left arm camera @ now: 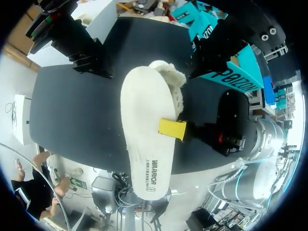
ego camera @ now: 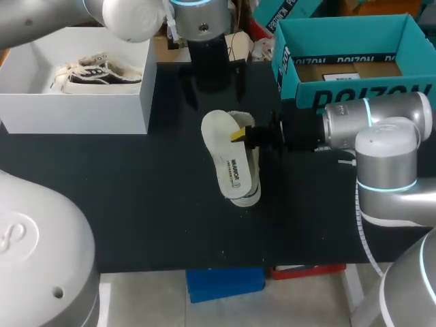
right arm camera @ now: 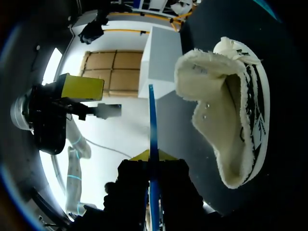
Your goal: Take the shoe out of the shoebox, open the shoe tongue, remove and reinsert the insole, then place the shoe into the shoebox
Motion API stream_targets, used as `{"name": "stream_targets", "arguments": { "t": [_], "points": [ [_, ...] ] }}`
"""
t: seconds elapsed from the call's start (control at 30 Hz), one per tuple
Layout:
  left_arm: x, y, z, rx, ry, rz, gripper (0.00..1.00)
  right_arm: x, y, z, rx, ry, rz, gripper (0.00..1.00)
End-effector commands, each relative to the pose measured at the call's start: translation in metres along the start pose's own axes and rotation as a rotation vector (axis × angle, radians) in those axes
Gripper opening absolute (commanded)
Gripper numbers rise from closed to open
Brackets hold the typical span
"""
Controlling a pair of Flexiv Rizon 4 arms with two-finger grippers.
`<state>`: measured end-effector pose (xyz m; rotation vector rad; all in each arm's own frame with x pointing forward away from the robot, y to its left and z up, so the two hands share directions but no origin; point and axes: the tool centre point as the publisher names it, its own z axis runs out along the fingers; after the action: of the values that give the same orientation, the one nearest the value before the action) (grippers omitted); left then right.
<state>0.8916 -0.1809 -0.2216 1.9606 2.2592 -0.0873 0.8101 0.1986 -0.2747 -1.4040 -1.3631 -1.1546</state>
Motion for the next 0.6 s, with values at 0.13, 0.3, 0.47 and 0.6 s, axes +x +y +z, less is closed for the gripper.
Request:
{"name": "stream_targets", "arguments": {
  "t": [0.13, 0.3, 0.47, 0.6],
  "points": [
    [-0.001, -0.015, -0.003, -0.003, -0.003, 0.002, 1.0, 0.0, -0.001, 0.001, -0.003, 0.0, 0.0, 0.0],
    [-0.001, -0.042, -0.011, -0.011, -0.005, 0.013, 1.0, 0.0, -0.001, 0.001, -0.003, 0.0, 0.0, 0.0],
    [0.001, -0.074, -0.013, -0.012, -0.004, 0.022, 1.0, 0.0, -0.001, 0.001, -0.003, 0.0, 0.0, 0.0],
    [0.004, -0.1, -0.013, -0.009, -0.013, 0.029, 1.0, 0.0, -0.001, 0.001, -0.003, 0.0, 0.0, 0.0]
  ]
}}
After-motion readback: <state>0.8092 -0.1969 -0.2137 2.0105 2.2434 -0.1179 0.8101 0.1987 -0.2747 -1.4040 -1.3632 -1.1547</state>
